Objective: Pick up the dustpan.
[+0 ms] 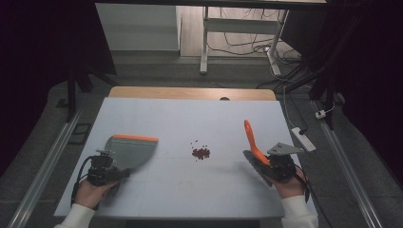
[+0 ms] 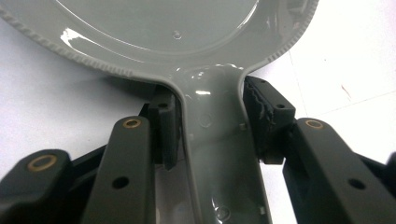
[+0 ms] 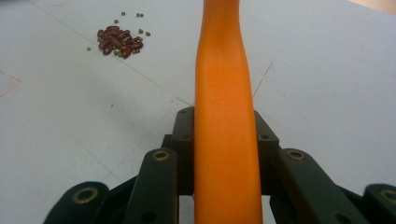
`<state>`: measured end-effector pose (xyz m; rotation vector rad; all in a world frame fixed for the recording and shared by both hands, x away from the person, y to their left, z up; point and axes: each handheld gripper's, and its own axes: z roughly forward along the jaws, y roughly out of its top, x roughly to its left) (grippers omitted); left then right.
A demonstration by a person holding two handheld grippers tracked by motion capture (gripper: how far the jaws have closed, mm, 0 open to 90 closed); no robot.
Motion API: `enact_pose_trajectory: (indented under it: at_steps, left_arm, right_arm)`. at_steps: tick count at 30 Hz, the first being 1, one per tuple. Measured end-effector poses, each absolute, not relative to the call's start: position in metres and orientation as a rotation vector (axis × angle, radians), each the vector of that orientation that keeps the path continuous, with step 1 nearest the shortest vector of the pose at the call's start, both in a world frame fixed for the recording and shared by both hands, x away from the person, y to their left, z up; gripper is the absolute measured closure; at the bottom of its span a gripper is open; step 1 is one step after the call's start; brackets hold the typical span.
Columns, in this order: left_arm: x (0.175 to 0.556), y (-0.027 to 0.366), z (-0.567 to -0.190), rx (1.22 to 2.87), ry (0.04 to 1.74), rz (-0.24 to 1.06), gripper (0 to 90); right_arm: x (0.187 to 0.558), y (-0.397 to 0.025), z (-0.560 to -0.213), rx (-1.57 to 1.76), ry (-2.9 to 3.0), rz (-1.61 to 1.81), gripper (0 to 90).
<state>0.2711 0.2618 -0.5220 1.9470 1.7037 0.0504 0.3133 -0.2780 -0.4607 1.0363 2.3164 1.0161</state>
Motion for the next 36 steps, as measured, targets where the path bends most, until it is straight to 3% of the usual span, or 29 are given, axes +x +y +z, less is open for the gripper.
enact_pose_trajectory:
  at_steps: [36]
  left_arm:
    - [0.271, 0.293, -0.521, 1.890, 1.445, 0.148, 61.8]
  right_arm:
    - [0.312, -0.279, -0.457, 1.025, 2.293, 1.048, 70.3]
